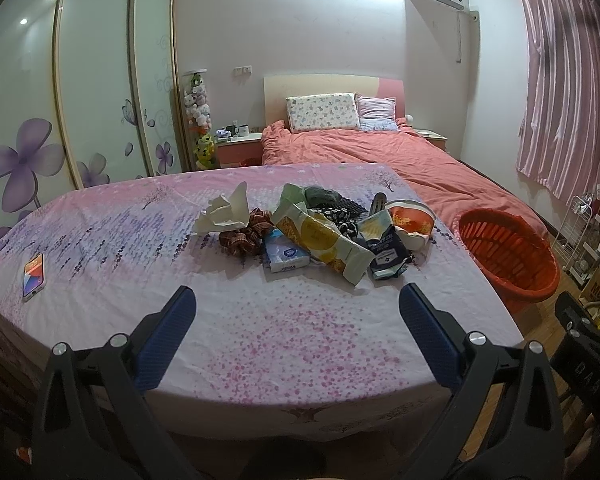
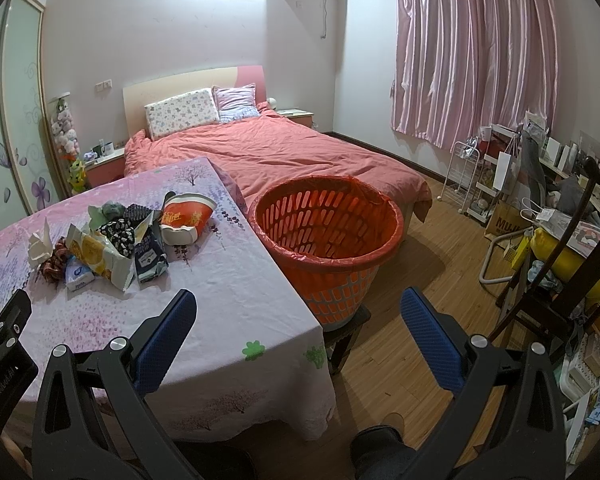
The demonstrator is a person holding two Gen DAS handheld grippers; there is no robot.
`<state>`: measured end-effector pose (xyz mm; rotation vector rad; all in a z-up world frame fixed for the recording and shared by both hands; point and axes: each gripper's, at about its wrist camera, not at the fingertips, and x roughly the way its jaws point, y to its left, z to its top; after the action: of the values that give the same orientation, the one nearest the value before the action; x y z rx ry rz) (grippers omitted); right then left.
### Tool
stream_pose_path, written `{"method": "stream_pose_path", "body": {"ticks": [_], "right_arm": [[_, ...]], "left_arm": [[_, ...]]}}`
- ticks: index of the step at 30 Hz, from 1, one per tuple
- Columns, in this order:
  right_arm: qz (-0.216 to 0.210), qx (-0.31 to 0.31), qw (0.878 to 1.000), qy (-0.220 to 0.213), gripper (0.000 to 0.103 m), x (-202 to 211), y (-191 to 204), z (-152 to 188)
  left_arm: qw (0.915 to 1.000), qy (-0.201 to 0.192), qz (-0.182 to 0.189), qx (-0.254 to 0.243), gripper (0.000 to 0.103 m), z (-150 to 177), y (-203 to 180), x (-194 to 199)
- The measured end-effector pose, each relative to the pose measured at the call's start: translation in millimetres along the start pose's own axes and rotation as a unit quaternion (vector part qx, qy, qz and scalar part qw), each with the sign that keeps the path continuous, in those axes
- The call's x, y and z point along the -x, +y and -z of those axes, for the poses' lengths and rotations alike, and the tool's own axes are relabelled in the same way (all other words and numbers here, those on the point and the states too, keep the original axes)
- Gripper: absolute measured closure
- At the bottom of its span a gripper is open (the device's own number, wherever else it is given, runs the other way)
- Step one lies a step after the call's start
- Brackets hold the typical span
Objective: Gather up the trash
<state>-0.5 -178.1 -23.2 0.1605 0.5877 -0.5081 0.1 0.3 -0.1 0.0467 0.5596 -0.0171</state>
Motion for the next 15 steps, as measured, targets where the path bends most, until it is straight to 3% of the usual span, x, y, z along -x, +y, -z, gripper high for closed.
{"method": "stream_pose_path", "body": {"ticks": [15], "right_arm": [[-0.002, 0.002, 1.0, 0.003, 0.002, -0.9, 2.2, -0.7]], "left_arm": [[1.0, 0.001, 0.0, 0.0, 0.004, 4.6, 3.6, -6.9]]}}
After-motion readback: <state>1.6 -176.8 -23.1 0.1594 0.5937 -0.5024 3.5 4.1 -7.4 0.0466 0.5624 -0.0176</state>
